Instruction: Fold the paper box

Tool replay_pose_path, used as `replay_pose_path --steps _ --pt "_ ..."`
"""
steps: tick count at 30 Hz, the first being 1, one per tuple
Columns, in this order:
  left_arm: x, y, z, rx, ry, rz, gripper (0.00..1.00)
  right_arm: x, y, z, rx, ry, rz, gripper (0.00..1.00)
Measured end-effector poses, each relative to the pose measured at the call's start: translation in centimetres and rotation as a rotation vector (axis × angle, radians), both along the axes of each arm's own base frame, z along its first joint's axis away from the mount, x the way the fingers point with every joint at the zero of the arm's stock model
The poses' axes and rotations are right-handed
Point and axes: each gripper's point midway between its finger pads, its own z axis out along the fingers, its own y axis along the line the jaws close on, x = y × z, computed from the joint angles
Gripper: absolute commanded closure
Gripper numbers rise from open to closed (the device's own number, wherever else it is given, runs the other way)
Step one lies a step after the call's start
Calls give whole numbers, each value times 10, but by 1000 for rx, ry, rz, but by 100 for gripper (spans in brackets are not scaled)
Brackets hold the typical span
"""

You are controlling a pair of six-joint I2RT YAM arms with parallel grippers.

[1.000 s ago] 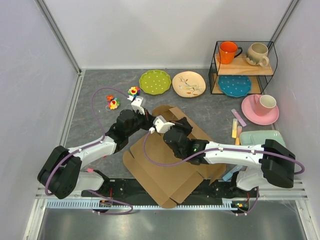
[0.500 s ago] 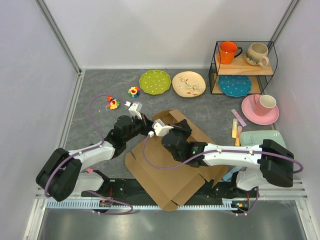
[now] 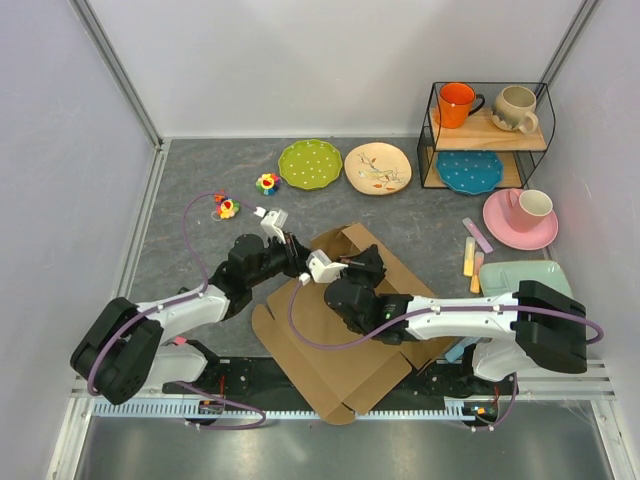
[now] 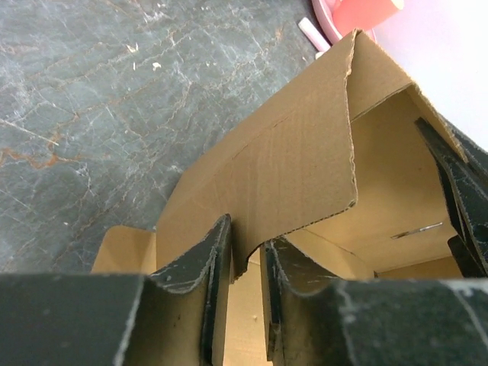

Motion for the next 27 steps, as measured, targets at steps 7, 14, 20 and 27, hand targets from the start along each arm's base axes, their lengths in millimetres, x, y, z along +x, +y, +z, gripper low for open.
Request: replay_pose_path --steps 7,14,20,27 --pt "-16 11 0 44 47 6 57 -3 2 0 8 -4 6 100" --pt "-20 33 24 112 -21 63 55 -3 2 0 12 -5 4 100" --pt "-11 62 38 141 -64 212 48 -5 3 0 15 -5 8 100" --pt "47 67 11 167 32 322 61 -5 4 0 23 -5 11 100"
